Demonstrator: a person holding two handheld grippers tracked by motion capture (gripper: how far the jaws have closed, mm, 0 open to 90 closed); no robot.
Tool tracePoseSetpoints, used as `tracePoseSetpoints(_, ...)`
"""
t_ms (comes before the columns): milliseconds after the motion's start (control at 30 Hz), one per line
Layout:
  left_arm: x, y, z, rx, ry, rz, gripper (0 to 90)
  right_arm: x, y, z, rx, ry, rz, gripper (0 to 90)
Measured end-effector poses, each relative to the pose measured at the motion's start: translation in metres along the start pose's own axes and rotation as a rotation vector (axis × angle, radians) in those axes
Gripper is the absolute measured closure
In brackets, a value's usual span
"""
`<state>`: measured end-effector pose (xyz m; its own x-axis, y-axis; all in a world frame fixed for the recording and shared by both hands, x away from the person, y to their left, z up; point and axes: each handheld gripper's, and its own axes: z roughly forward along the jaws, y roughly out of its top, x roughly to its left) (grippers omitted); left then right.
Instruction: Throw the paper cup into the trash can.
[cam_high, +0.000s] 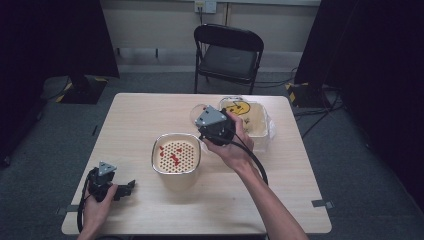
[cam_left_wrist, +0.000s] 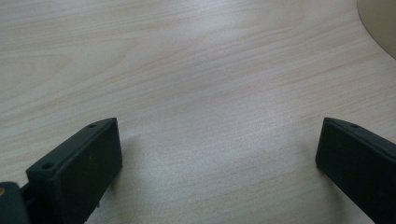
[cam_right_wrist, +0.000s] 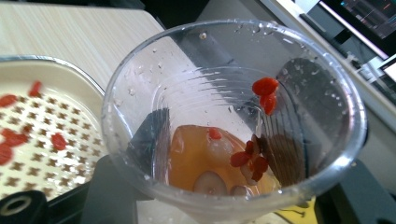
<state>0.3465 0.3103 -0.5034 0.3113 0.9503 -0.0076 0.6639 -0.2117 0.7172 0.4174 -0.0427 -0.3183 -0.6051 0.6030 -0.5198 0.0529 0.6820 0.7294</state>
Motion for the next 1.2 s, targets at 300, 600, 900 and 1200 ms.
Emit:
tracePoseSetpoints(300,0.0,0.0,0.0,0.0,0.0,0.0,0.0,0.017,0.006,0.007,0.044,-0.044,-0.157,44.0)
tracePoseSetpoints(600,0.0,0.0,0.0,0.0,0.0,0.0,0.0,0.028,0.013,0.008,0.061,-0.102,-0.255,46.2)
tracePoseSetpoints(900,0.0,0.0,0.0,0.0,0.0,0.0,0.0,0.044,0.013,0.012,0.093,-0.202,-0.432,46.5)
tracePoseSetpoints(1200,0.0,0.0,0.0,0.0,0.0,0.0,0.0,0.065,0.01,0.019,0.14,-0.305,-0.689,46.7)
